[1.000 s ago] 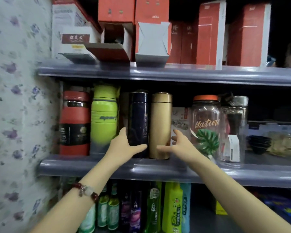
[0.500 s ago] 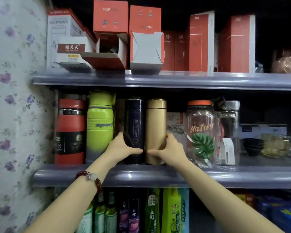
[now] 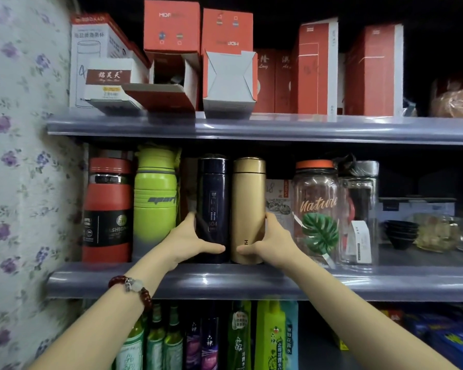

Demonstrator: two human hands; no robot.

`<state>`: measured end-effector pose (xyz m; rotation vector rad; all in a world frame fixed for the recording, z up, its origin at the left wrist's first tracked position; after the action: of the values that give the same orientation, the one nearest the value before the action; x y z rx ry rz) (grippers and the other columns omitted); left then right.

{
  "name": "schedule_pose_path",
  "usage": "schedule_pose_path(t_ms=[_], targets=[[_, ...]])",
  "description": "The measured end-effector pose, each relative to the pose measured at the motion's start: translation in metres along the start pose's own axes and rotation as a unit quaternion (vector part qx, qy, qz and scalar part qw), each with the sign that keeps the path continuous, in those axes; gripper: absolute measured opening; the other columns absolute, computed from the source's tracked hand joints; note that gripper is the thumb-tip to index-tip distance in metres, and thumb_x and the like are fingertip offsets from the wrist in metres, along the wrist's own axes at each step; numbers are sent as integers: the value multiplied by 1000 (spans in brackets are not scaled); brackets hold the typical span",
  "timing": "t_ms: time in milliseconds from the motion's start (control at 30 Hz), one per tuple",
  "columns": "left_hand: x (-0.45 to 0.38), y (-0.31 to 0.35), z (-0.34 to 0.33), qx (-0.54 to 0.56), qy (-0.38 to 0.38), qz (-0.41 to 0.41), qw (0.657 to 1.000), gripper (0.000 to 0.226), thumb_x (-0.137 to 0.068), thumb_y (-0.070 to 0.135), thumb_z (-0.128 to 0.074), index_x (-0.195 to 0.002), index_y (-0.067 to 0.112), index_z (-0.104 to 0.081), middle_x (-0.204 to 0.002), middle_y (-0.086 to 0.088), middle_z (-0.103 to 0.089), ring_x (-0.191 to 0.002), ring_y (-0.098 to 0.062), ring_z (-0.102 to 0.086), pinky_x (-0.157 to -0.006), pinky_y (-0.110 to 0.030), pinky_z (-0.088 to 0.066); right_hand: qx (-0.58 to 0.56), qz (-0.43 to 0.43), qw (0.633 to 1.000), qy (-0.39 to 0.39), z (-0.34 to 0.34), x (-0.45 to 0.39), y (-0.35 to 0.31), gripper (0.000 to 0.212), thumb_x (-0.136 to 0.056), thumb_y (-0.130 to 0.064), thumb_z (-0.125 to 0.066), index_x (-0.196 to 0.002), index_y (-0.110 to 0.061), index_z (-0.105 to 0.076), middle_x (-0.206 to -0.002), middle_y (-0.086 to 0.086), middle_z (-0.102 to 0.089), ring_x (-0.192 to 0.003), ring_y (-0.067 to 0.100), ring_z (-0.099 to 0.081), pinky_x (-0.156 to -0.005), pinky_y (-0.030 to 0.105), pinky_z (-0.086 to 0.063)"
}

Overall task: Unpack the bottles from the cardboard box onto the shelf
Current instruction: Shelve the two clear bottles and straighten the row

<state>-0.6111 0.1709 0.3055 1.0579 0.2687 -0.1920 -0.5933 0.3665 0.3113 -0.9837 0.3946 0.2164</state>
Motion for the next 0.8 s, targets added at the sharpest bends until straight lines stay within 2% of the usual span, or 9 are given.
schedule_pose_path(t_ms=[100,200,267,333,400,500,600,700,800], targets=[[3,2,-3,5,-29,-5,1000,131,-40,41,-93,-148,31,-20,-147,3,-44,-135,-20,-42,-112,-43,-37,5,1,1000,6,7,8,1,70,-69,-22,-84,-122,-16,-40,-110,3,-60,-98,21,-56,-80,30,-47],[5,6,-7,2,-44,-27,999,114,-51,32,-92,-145,28,-28,-138,8,-50,-130,-17,-46,-110,-42,-38,3,4,1000,7,15,16,4,71,-69,-22,-83,-124,-20,-39,-111,1,-60,-100,21,-58,-80,29,-45],[6,8,-10,9,-63,-36,997,105,-50,30,-92,-139,31,-36,-127,12,-55,-123,-16,-52,-110,-41,-39,1,9,1000,14,19,19,6,69,-69,-22,-82,-123,-20,-40,-110,2,-62,-100,21,-59,-78,28,-44],[8,9,-11,8,-62,-45,997,114,-38,42,-94,-137,33,-39,-129,11,-58,-121,-15,-55,-109,-41,-40,0,15,1000,19,21,19,9,70,-70,-22,-82,-126,-20,-39,-110,2,-62,-102,22,-60,-80,29,-45],[8,8,-11,2,-46,-51,998,127,-29,54,-92,-141,33,-35,-138,8,-53,-127,-15,-50,-111,-41,-38,0,14,1000,13,20,19,11,80,-71,-23,-81,-136,-20,-33,-115,3,-61,-106,23,-59,-82,28,-44],[13,12,-13,-15,-27,-57,998,118,-41,47,-92,-142,28,-34,-139,7,-51,-131,-14,-44,-114,-36,-33,6,10,1000,6,18,17,14,95,-71,-25,-80,-146,-21,-22,-119,3,-60,-109,23,-57,-89,31,-45],[18,18,-16,-33,-6,-65,997,107,-52,39,-91,-141,27,-33,-135,11,-49,-130,-11,-41,-107,-26,-31,-10,-2,1000,5,20,15,18,99,-64,-26,-81,-145,-23,-24,-116,3,-63,-107,23,-60,-98,42,-50],[26,24,-17,-48,15,-71,996,110,-59,37,-88,-147,23,-24,-142,5,-45,-133,-15,-39,-100,-23,-30,-22,-3,1000,4,21,15,19,99,-60,-28,-80,-144,-25,-26,-111,1,-64,-103,21,-63,-96,44,-51],[29,25,-17,-75,14,-72,994,113,-61,43,-85,-149,21,-19,-150,0,-39,-136,-19,-38,-104,-26,-32,-3,3,1000,5,21,19,18,97,-67,-28,-80,-145,-21,-24,-108,2,-64,-99,20,-62,-92,39,-51]])
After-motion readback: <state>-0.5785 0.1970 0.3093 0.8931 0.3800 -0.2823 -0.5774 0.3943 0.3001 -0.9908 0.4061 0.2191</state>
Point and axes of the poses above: each hand's wrist, its own x-axis away from the middle knuckle, its own z-axis out of the back of the hand, y = z × x, the point moved 5 cm from there along -x, towards the middle knuckle
